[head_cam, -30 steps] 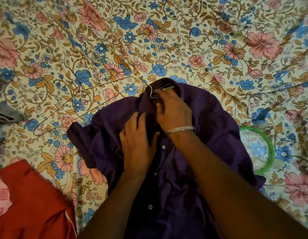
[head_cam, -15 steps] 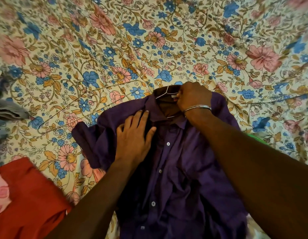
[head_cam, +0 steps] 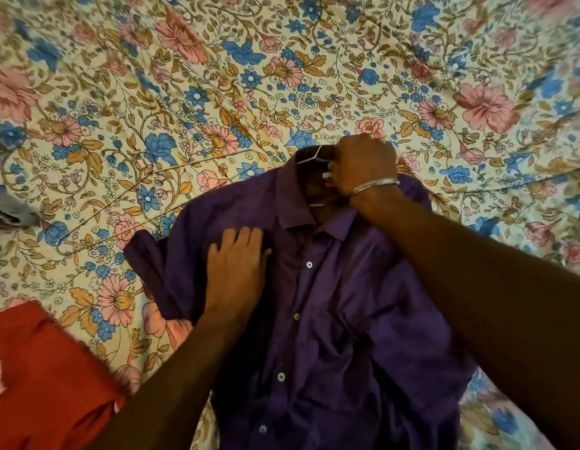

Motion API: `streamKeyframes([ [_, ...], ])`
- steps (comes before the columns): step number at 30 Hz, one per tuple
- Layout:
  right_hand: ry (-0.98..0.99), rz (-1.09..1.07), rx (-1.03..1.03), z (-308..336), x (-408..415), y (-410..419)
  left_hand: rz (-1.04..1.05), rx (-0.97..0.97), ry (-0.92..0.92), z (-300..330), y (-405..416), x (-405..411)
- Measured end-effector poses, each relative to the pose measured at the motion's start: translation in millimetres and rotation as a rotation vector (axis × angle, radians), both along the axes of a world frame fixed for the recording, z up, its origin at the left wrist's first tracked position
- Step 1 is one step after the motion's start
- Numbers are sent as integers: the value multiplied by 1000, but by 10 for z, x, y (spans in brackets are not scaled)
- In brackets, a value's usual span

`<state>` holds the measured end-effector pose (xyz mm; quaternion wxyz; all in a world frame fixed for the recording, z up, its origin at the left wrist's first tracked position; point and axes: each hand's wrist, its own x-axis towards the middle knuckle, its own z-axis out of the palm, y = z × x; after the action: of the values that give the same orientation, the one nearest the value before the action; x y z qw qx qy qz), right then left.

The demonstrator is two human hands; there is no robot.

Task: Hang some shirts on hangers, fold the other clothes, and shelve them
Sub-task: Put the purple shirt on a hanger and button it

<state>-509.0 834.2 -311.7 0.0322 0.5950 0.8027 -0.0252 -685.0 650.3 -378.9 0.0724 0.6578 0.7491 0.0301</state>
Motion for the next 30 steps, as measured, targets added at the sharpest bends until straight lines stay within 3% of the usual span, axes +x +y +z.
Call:
streamKeyframes([
  [3,50,-115,27,66,100,144,-22,-3,16,35,50,-4],
  [8,412,-362,-4,114,159,-699,52,24,-76,281,-259,191],
  [12,67,-412,-425,-132,365,-1924,-51,-115,-83,175,-838,467],
  [14,131,-360,-522,-255,471,-2277,-112,-154,-120,101,-969,499],
  [17,152,-271,-574,-191,631,-2411,-235,-154,-184,119,-1035,453],
  [20,7,-204,-881,77,769,-2089,-307,-381,-207,393,-972,376],
  [21,44,-216,-941,157,792,-1933,-277,-437,-203,458,-896,356],
  [22,143,-251,-898,210,792,-1774,-225,-450,-201,516,-780,329],
  [24,349,-345,-589,238,730,-1396,-143,-311,-226,628,-449,287],
  [27,400,-358,-140,171,638,-746,-70,44,-364,653,175,287],
  [30,283,-244,-226,-45,482,-226,-77,103,-376,517,960,365],
])
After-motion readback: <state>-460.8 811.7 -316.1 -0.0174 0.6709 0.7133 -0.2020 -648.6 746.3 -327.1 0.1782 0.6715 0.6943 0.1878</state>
